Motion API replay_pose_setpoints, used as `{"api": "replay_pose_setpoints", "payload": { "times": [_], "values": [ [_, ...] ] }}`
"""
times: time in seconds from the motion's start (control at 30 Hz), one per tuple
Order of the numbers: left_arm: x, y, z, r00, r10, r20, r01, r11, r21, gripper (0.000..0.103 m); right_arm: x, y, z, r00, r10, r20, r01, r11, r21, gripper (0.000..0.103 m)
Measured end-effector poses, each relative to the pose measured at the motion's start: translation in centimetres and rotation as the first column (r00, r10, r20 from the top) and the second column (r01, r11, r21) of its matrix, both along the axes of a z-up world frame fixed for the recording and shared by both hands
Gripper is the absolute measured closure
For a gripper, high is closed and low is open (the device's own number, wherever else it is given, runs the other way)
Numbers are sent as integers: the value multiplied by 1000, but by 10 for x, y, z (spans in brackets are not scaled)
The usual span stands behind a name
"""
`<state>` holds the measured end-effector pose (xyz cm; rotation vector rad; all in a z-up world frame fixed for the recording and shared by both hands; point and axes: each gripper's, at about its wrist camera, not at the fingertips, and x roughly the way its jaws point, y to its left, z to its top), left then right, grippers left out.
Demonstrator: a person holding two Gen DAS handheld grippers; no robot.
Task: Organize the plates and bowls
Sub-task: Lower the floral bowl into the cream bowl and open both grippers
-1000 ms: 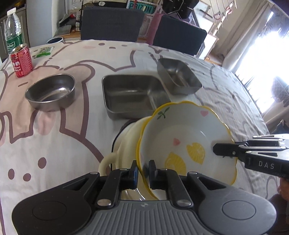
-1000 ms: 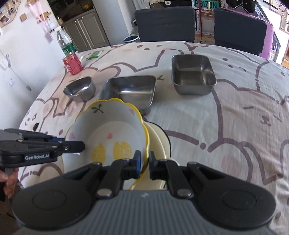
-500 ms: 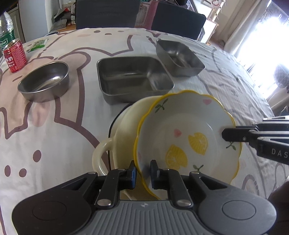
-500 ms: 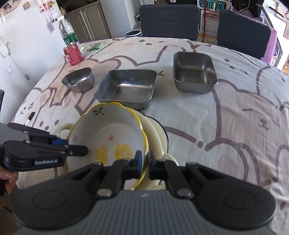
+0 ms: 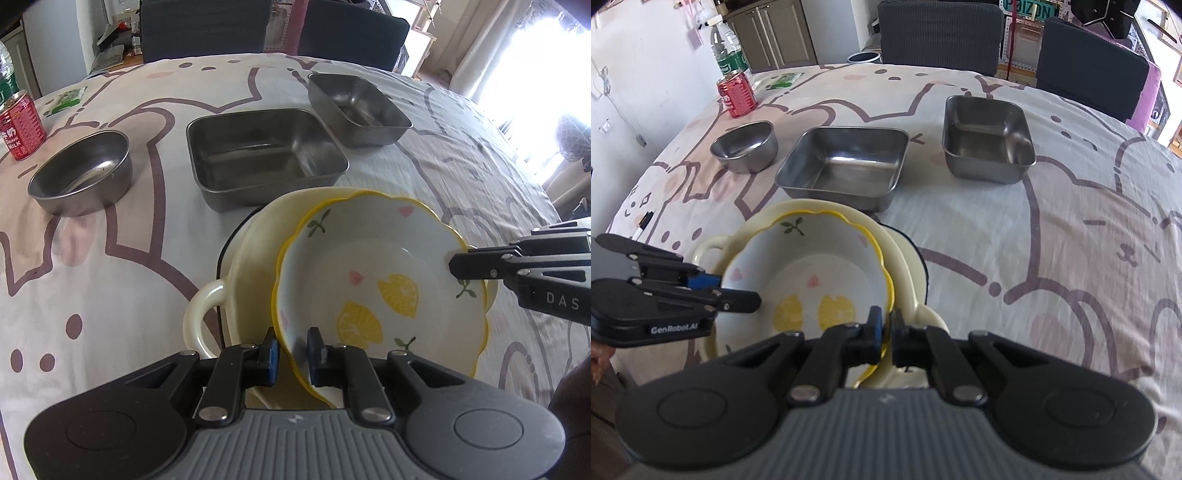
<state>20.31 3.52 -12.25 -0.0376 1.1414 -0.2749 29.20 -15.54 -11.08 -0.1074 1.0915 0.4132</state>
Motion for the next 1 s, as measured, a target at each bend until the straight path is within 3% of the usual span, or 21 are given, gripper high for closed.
{"api": "replay_pose_setpoints", "payload": {
  "times": [0.73, 1.0],
  "values": [
    [-4, 14, 12, 1000, 14, 11, -13, 999, -39, 81, 5, 9, -11, 999, 27, -27, -27, 999, -18, 97],
    [-5, 13, 13, 1000, 10, 12, -10, 999, -33, 83, 9, 2, -13, 999, 0, -53, 2, 999, 33, 97]
  ]
}}
